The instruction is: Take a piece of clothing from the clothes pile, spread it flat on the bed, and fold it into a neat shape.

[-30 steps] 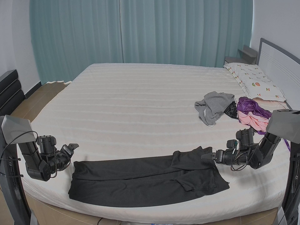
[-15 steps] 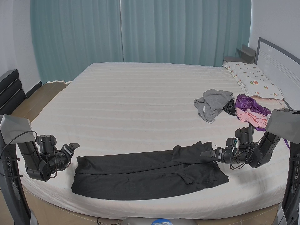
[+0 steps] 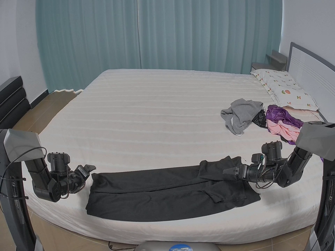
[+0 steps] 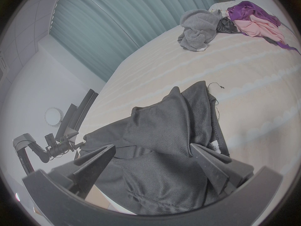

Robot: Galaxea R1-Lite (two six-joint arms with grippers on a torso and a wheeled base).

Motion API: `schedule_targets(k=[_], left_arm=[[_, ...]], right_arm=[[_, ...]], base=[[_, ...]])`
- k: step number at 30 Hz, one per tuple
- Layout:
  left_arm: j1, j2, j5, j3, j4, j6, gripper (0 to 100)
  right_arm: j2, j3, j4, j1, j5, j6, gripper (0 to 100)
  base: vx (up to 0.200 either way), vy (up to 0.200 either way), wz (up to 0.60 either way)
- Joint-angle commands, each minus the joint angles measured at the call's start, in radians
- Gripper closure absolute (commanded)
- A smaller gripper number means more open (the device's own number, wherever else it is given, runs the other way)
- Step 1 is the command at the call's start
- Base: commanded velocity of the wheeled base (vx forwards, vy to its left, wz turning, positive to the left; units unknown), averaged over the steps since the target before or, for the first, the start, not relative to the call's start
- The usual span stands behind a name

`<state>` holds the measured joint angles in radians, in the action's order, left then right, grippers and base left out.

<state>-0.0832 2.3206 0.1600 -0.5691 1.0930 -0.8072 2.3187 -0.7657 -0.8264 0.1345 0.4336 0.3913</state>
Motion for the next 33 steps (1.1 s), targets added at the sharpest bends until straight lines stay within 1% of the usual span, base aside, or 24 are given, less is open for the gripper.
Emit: schedule_targets(k=[1, 11, 31, 33], left_arm=[[0.028, -0.037, 0.000, 0.066, 0.016, -0.001, 0], [0.086, -0.060, -0.010, 0.103, 0.021, -0.006, 0], [0.085, -0.073, -0.013, 0.118, 0.022, -0.010, 0], [0.085, -0.073, -0.013, 0.118, 0.022, -0.012, 0]], right_arm=[[0.005, -0.001, 0.000, 0.002, -0.001, 0.000, 0], [0.002, -0.001, 0.000, 0.002, -0.001, 0.000, 0], [-0.009, -0.014, -0.007, -0.009, -0.007, 0.001, 0], [-0.007, -0.029, -0.014, -0.015, -0.026, 0.001, 0]], base=[[0.000, 0.000, 0.00], [0.000, 0.000, 0.00], [0.000, 0.000, 0.00], [-0.200, 0.000, 0.00]])
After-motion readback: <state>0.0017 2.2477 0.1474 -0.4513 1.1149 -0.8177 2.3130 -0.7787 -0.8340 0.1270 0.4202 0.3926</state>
